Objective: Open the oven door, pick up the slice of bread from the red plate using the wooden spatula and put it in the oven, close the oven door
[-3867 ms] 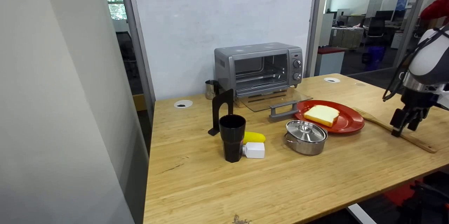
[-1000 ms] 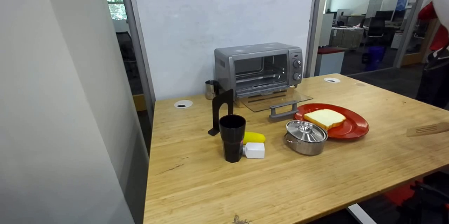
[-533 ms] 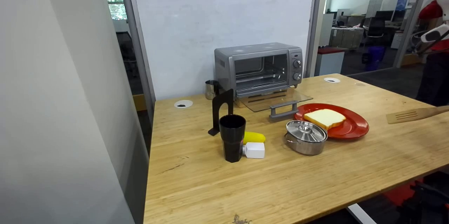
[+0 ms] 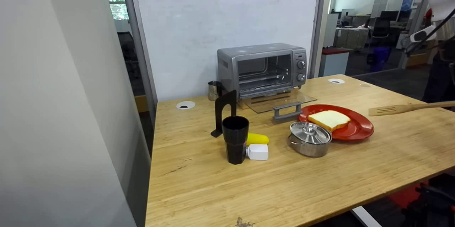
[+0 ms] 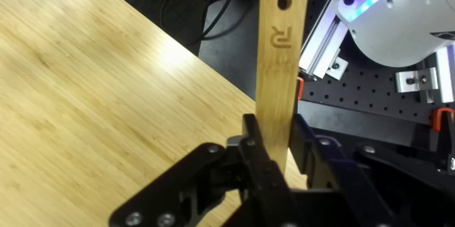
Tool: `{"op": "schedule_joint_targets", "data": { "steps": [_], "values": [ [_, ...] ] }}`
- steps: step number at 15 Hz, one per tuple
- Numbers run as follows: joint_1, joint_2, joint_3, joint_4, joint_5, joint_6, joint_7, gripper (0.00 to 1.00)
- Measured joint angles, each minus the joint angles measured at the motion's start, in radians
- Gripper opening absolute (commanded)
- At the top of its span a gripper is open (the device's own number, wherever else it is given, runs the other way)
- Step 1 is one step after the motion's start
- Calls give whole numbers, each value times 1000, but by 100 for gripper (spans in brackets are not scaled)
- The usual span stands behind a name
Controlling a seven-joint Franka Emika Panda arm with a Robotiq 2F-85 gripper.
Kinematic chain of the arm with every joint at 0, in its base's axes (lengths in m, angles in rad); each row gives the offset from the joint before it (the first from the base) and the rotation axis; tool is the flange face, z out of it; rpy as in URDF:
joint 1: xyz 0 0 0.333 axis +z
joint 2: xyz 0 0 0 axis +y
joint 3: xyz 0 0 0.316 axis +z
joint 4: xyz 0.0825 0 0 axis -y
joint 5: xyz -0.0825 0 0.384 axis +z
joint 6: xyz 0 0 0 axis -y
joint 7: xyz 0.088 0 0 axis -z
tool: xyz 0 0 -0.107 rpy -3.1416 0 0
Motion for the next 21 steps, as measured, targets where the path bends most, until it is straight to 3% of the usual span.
{"op": "schedule_joint_targets", "data": {
  "steps": [5, 13, 21],
  "values": [
    [22, 175, -11, 71, 139, 63, -16, 6],
    [30, 405, -9, 194, 293, 61, -62, 6],
    [20, 512, 14, 256, 373, 32, -54, 6]
  ]
}}
